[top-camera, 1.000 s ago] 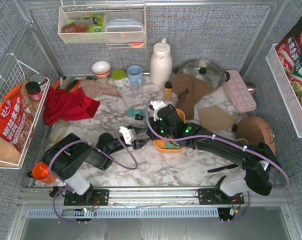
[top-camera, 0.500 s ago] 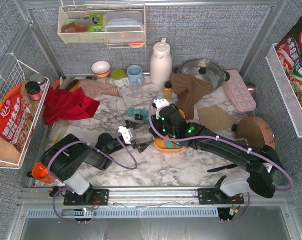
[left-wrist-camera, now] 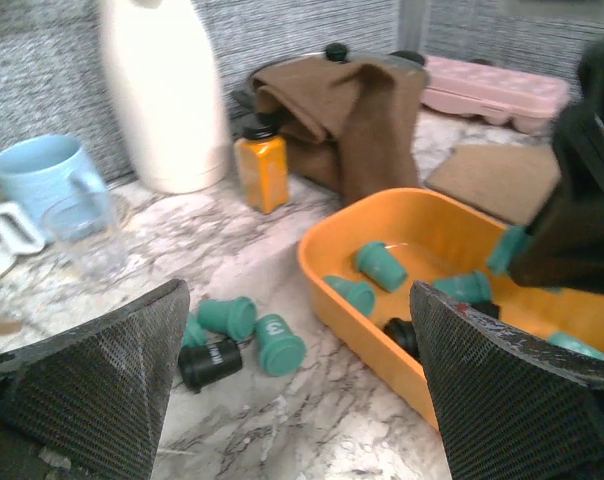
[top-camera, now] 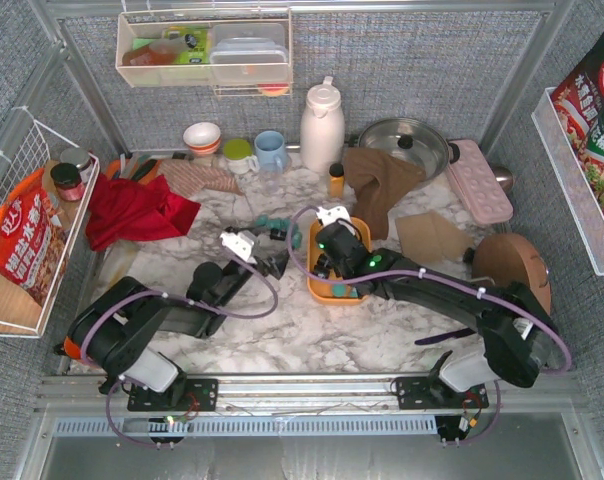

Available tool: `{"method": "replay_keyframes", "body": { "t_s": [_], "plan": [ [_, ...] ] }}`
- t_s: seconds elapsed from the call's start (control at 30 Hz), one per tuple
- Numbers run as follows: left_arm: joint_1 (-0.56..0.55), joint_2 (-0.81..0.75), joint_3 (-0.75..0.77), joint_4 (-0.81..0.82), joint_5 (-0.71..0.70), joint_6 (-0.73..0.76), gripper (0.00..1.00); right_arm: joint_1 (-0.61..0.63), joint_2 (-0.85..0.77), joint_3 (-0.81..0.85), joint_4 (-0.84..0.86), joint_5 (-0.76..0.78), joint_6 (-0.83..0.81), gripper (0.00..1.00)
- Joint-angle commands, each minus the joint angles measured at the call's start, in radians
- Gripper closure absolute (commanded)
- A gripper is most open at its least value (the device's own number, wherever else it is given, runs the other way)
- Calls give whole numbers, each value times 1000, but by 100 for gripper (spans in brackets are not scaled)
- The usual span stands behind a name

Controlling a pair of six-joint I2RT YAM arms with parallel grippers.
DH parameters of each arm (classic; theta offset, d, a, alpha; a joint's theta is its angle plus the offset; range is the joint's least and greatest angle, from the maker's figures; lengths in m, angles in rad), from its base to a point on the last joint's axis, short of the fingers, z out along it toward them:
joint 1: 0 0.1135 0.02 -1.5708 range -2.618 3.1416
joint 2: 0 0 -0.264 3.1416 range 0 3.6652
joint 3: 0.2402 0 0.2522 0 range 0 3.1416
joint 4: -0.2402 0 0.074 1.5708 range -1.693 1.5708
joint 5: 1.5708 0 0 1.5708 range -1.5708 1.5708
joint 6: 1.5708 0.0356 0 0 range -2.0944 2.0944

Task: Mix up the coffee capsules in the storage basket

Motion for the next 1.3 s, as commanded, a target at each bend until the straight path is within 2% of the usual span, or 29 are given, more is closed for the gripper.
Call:
{"method": "replay_keyframes", "body": {
  "t_s": [0.0,0.1,0.2,0.27,0.43,0.57,0.83,1.13,1.27],
  "plan": [
    [9,-33,60,-192,-200,-64,1,-24,37,-20,41,97,-48,82],
    [16,-45,128,-393,-264,-103,1,-52,71,-26,109,98,-73,81],
    [20,-29,184,-505,-311,-127,1,-88,111,-22,161,78,-88,79],
    [23,-9,213,-560,-332,-136,1,-113,138,-12,180,53,-91,72],
    [38,43,299,-695,-377,-168,1,-130,175,21,160,29,-86,44],
    [55,74,351,-778,-400,-202,1,-131,143,0,157,4,-64,35],
    [72,165,467,-919,-403,-193,1,-130,57,-64,138,-42,-22,32],
    [84,187,508,-966,-342,-200,9,-132,-26,-97,110,-65,-13,32],
    [85,192,528,-982,-352,-185,6,-131,-52,-96,112,-82,-12,32]
  ]
}}
